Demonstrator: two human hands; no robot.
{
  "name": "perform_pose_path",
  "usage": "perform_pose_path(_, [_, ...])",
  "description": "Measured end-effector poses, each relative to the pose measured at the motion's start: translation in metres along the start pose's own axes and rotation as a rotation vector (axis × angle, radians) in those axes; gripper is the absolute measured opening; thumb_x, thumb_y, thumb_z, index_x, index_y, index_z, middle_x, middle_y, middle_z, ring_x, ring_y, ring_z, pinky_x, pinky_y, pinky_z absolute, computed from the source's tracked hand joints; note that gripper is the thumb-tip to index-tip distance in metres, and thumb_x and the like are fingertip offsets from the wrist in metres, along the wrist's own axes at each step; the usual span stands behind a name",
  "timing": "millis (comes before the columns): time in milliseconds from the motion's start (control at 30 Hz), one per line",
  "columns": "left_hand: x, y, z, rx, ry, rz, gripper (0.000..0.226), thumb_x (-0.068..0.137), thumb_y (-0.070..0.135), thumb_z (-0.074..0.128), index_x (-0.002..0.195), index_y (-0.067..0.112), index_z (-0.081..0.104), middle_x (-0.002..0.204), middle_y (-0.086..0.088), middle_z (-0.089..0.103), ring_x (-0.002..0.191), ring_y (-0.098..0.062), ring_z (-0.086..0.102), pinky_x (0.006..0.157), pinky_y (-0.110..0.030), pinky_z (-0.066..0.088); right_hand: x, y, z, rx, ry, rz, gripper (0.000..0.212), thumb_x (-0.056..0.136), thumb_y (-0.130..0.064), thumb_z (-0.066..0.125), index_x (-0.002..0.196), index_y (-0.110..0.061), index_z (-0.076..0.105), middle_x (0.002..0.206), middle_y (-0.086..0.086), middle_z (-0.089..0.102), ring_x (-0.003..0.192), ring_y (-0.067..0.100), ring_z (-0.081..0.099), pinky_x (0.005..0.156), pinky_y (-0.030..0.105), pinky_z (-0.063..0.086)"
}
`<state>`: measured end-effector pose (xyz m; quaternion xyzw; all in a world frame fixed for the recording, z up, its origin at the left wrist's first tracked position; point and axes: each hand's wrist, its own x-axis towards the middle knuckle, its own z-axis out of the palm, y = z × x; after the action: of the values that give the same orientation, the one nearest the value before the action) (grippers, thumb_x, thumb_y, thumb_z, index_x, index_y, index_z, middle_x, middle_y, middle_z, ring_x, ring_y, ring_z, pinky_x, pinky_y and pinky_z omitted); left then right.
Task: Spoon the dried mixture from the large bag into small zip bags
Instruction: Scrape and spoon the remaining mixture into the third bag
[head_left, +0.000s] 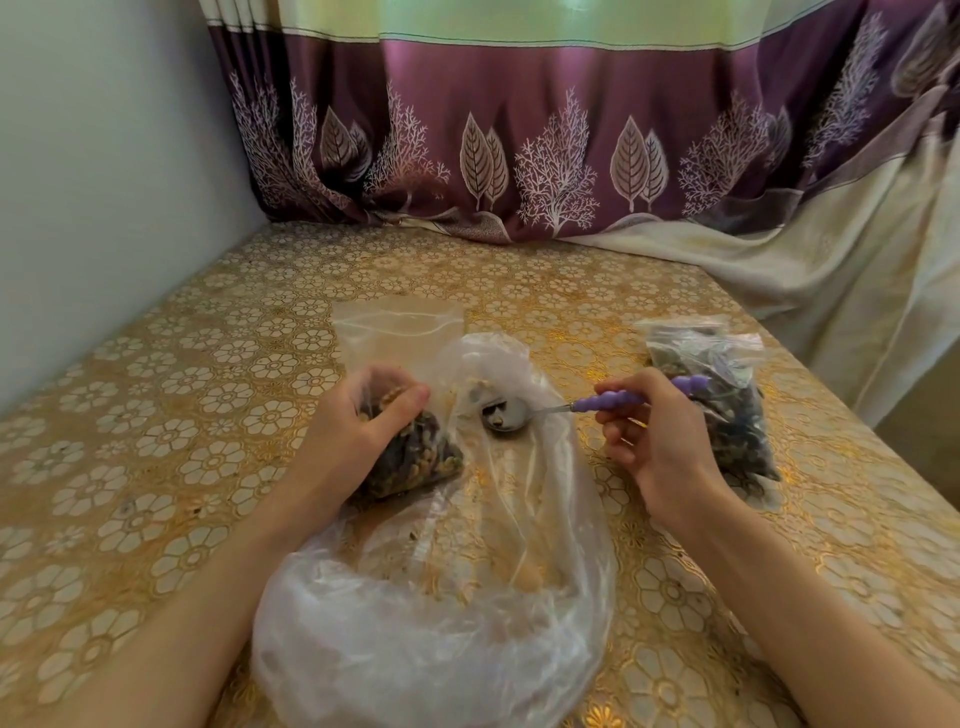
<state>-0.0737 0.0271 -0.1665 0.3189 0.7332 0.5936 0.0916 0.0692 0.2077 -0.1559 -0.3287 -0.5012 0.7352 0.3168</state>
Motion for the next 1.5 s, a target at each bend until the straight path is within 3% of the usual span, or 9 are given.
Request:
perform_pose_path(133, [0.000, 0.000, 0.000, 0.011, -0.007, 0.018, 0.034, 0.066, 0.049, 0.059, 0.089, 0.024, 0.061, 0.092, 0.007, 0.065, 0.078, 0.007, 0.058, 0.059, -0.007, 0.044, 0.000, -0.001, 0.003, -0.061, -0.013, -0.096, 0.021, 0.090, -0.006, 0.046, 0.076, 0.000, 0.060, 0.066, 0.013, 0.067, 0.043, 0.009, 0.041, 0.033, 0.016, 0.027])
perform_pose_path(300, [0.001, 0.000, 0.001, 0.008, -0.003, 0.028, 0.033, 0.066, 0.048, 0.059, 0.088, 0.023, 0.061, 0.091, 0.005, 0.064, 0.076, 0.008, 0.058, 0.059, -0.007, 0.045, 0.003, 0.002, 0.017, -0.200, -0.004, -0.268, 0.036, 0.089, -0.009, 0.050, 0.057, -0.009, 0.066, 0.065, 0.012, 0.070, 0.041, 0.008, 0.044, 0.036, 0.017, 0.031])
perform_pose_path(467, [0.000, 0.000, 0.001, 0.002, 0.002, 0.015, 0.035, 0.066, 0.048, 0.059, 0.089, 0.022, 0.061, 0.092, 0.005, 0.065, 0.084, -0.001, 0.060, 0.066, -0.016, 0.046, 0.006, 0.008, 0.033, -0.304, 0.005, -0.328, 0.039, 0.090, -0.013, 0.050, 0.055, -0.014, 0.069, 0.072, 0.017, 0.071, 0.046, 0.013, 0.050, 0.047, 0.025, 0.036])
perform_pose_path(700, [0.001, -0.001, 0.001, 0.011, -0.003, 0.023, 0.033, 0.067, 0.047, 0.058, 0.089, 0.023, 0.061, 0.091, 0.006, 0.064, 0.082, 0.002, 0.059, 0.063, -0.011, 0.044, 0.005, 0.013, 0.038, 0.001, 0.004, -0.157, 0.036, 0.094, -0.013, 0.054, 0.061, -0.007, 0.066, 0.073, 0.014, 0.071, 0.049, 0.013, 0.059, 0.046, 0.018, 0.049])
perform_pose_path(900, [0.002, -0.002, 0.001, 0.025, -0.002, 0.028, 0.012, 0.081, 0.033, 0.062, 0.088, 0.024, 0.061, 0.091, 0.008, 0.063, 0.074, 0.012, 0.057, 0.057, -0.003, 0.042, 0.002, 0.012, 0.036, 0.114, -0.029, -0.043, 0.028, 0.094, -0.009, 0.053, 0.068, -0.003, 0.063, 0.076, 0.012, 0.069, 0.057, 0.015, 0.059, 0.054, 0.019, 0.052])
perform_pose_path(1033, [0.000, 0.000, 0.001, 0.003, 0.000, -0.008, 0.021, 0.073, 0.042, 0.060, 0.087, 0.026, 0.059, 0.090, 0.009, 0.063, 0.081, 0.001, 0.059, 0.060, -0.013, 0.044, 0.003, 0.008, 0.026, 0.155, -0.058, 0.052, 0.026, 0.090, -0.006, 0.055, 0.066, -0.003, 0.066, 0.079, 0.015, 0.068, 0.059, 0.014, 0.056, 0.056, 0.020, 0.049])
perform_pose_path(1167, [0.000, 0.002, 0.002, -0.008, -0.013, -0.022, 0.022, 0.075, 0.041, 0.059, 0.089, 0.024, 0.059, 0.092, 0.006, 0.063, 0.084, -0.005, 0.059, 0.059, -0.012, 0.044, 0.007, 0.003, 0.018, 0.133, -0.091, 0.135, 0.008, 0.087, -0.006, 0.057, 0.084, -0.001, 0.063, 0.077, 0.013, 0.069, 0.059, 0.012, 0.054, 0.050, 0.017, 0.049])
perform_pose_path(1333, [0.000, 0.003, 0.002, -0.014, -0.012, -0.026, 0.014, 0.082, 0.033, 0.061, 0.089, 0.022, 0.059, 0.094, 0.003, 0.063, 0.086, -0.006, 0.059, 0.063, -0.016, 0.045, 0.011, 0.000, 0.013, 0.134, -0.142, 0.196, 0.015, 0.087, -0.004, 0.051, 0.096, 0.001, 0.061, 0.060, 0.006, 0.068, 0.061, 0.013, 0.053, 0.049, 0.017, 0.048])
perform_pose_path(1500, [0.000, 0.004, 0.002, -0.023, -0.012, -0.029, 0.016, 0.080, 0.035, 0.060, 0.089, 0.022, 0.059, 0.094, 0.003, 0.063, 0.086, -0.008, 0.059, 0.066, -0.021, 0.045, 0.014, -0.003, 0.006, 0.124, -0.145, 0.225, 0.017, 0.085, -0.004, 0.050, 0.092, 0.001, 0.064, 0.067, 0.010, 0.064, 0.058, 0.014, 0.054, 0.046, 0.019, 0.047])
